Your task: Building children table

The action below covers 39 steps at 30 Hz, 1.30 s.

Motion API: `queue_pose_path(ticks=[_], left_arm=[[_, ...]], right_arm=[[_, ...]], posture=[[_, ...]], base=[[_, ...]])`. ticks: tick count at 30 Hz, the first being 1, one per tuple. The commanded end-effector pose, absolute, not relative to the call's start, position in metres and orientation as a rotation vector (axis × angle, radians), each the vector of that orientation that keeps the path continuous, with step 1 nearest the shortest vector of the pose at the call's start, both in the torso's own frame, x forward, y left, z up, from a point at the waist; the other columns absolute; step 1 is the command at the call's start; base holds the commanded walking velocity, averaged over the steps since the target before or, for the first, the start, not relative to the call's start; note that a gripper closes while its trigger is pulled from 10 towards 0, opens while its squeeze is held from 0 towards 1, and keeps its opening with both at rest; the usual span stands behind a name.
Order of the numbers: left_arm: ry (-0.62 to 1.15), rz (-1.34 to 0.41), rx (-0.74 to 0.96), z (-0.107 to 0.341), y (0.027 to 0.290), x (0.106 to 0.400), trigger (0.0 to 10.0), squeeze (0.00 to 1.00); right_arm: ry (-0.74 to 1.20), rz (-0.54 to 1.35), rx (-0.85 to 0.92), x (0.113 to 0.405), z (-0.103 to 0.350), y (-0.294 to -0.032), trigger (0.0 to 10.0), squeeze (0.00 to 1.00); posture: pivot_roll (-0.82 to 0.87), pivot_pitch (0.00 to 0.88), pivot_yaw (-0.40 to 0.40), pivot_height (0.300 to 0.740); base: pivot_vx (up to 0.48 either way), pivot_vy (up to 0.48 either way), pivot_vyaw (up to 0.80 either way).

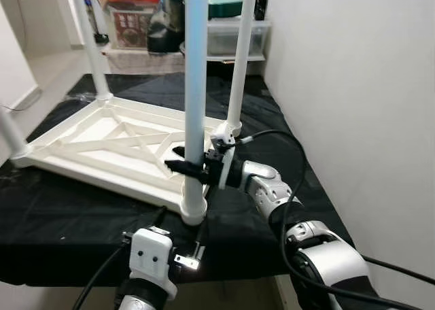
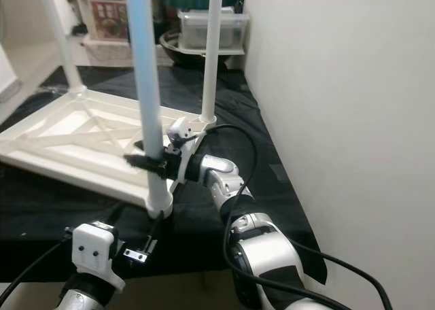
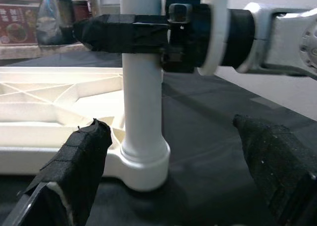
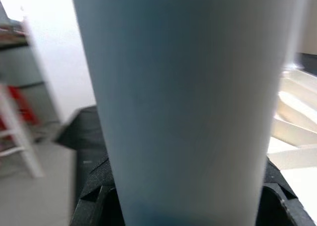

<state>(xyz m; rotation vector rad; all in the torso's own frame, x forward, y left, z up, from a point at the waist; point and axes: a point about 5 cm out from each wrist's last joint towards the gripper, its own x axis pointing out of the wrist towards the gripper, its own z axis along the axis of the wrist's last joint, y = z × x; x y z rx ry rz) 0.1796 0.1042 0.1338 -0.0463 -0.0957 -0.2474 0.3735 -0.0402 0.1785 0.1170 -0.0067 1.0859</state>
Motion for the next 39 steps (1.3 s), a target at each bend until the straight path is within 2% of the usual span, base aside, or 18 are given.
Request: queue_pose_path(ticks=[1, 4, 6, 9, 11, 17, 18, 21, 22, 23, 26, 27, 29, 30, 31, 33, 35, 39], left_arm=[[-0.076, -0.252, -0.041, 0.129, 0.104, 0.179, 10.0, 0.0], [-0.076, -0.253, -0.041, 0.129, 0.104, 0.179, 10.0, 0.0], [-0.076, -0.25, -0.039, 0.129, 0.105, 0.179, 10.0, 0.0], [-0.076, -0.25, -0.039, 0.129, 0.105, 0.179, 10.0, 0.0], [-0.077, -0.249, -0.038, 0.13, 0.105, 0.18, 10.0, 0.0], [-0.077, -0.251, -0.039, 0.13, 0.104, 0.18, 10.0, 0.0], [-0.077, -0.25, -0.039, 0.13, 0.104, 0.18, 10.0, 0.0], [-0.077, -0.25, -0.039, 0.13, 0.104, 0.18, 10.0, 0.0], [-0.077, -0.249, -0.039, 0.13, 0.104, 0.18, 10.0, 0.0], [-0.077, -0.248, -0.039, 0.13, 0.104, 0.18, 10.0, 0.0], [-0.077, -0.247, -0.04, 0.13, 0.104, 0.181, 10.0, 0.0], [-0.077, -0.248, -0.041, 0.13, 0.104, 0.181, 10.0, 0.0], [-0.077, -0.248, -0.041, 0.13, 0.104, 0.181, 10.0, 0.0], [-0.077, -0.249, -0.041, 0.13, 0.104, 0.181, 10.0, 0.0], [-0.077, -0.25, -0.041, 0.13, 0.104, 0.181, 10.0, 0.0], [-0.077, -0.25, -0.041, 0.13, 0.104, 0.181, 10.0, 0.0], [-0.077, -0.25, -0.041, 0.13, 0.104, 0.181, 10.0, 0.0], [-0.078, -0.249, -0.039, 0.13, 0.104, 0.181, 10.0, 0.0]], right_arm=[[0.014, 0.862, 0.198, 0.384, 0.175, -0.051, 0.0, 0.0], [0.013, 0.821, 0.204, 0.385, 0.175, -0.053, 0.0, 0.0], [0.082, 0.2, 0.185, 0.4, 0.16, -0.104, 0.0, 0.0], [0.082, 0.2, 0.185, 0.4, 0.16, -0.104, 0.0, 0.0], [0.14, -0.213, 0.21, 0.395, 0.143, -0.139, 0.0, 0.0], [0.185, -0.286, 0.253, 0.388, 0.131, -0.127, 0.0, 0.0], [0.171, -0.227, 0.275, 0.388, 0.133, -0.114, 10.0, 0.0], [0.16, -0.186, 0.291, 0.388, 0.135, -0.105, 10.0, 0.0], [0.128, -0.132, 0.293, 0.389, 0.14, -0.096, 10.0, 0.78], [0.083, -0.064, 0.299, 0.39, 0.147, -0.088, 10.0, 1.0], [0.017, 0.029, 0.297, 0.391, 0.16, -0.075, 10.0, 1.0], [-0.001, 0.137, 0.354, 0.391, 0.164, -0.066, 10.0, 0.22], [-0.001, 0.137, 0.354, 0.391, 0.164, -0.066, 10.0, 0.22], [-0.009, 0.237, 0.394, 0.39, 0.167, -0.059, 10.0, 0.0], [-0.002, 0.404, 0.435, 0.389, 0.169, -0.055, 10.0, 0.0], [-0.002, 0.404, 0.435, 0.389, 0.169, -0.055, 10.0, 0.0], [0.004, 0.569, 0.453, 0.387, 0.17, -0.053, 10.0, 0.0], [0.044, 1.12, 0.417, 0.374, 0.179, -0.064, 10.0, 0.0]], posture=[[0.07, 0.0, -0.053, 0.74], [0.07, 0.0, -0.053, 0.74], [0.07, 0.0, -0.057, 0.74], [0.07, 0.0, -0.057, 0.74], [0.07, 0.0, -0.057, 0.74], [0.07, 0.0, -0.057, 0.74], [0.07, 0.0, -0.057, 0.74], [0.07, 0.0, -0.057, 0.74], [0.07, 0.0, -0.057, 0.74], [0.07, 0.0, -0.059, 0.74], [0.07, 0.0, -0.059, 0.74], [0.07, 0.0, -0.059, 0.74], [0.07, 0.0, -0.059, 0.74], [0.07, 0.0, -0.059, 0.74], [0.07, 0.0, -0.059, 0.74], [0.07, 0.0, -0.059, 0.74], [0.07, 0.0, -0.059, 0.74], [0.07, 0.0, -0.057, 0.74]], base=[[0.0, 0.0, 0.0], [0.0, 0.0, 0.0], [0.0, 0.0, 0.0], [0.0, 0.0, 0.0], [0.0, 0.0, 0.0], [0.0, 0.0, 0.0], [0.0, 0.0, 0.0], [0.0, 0.0, 0.0], [0.0, 0.0, 0.0], [0.0, 0.0, 0.0], [0.0, 0.0, 0.0], [0.0, 0.0, 0.0], [0.0, 0.0, 0.0], [0.0, 0.0, 0.0], [0.0, 0.0, 0.0], [0.0, 0.0, 0.0], [0.0, 0.0, 0.0], [0.0, 0.0, 0.0]])
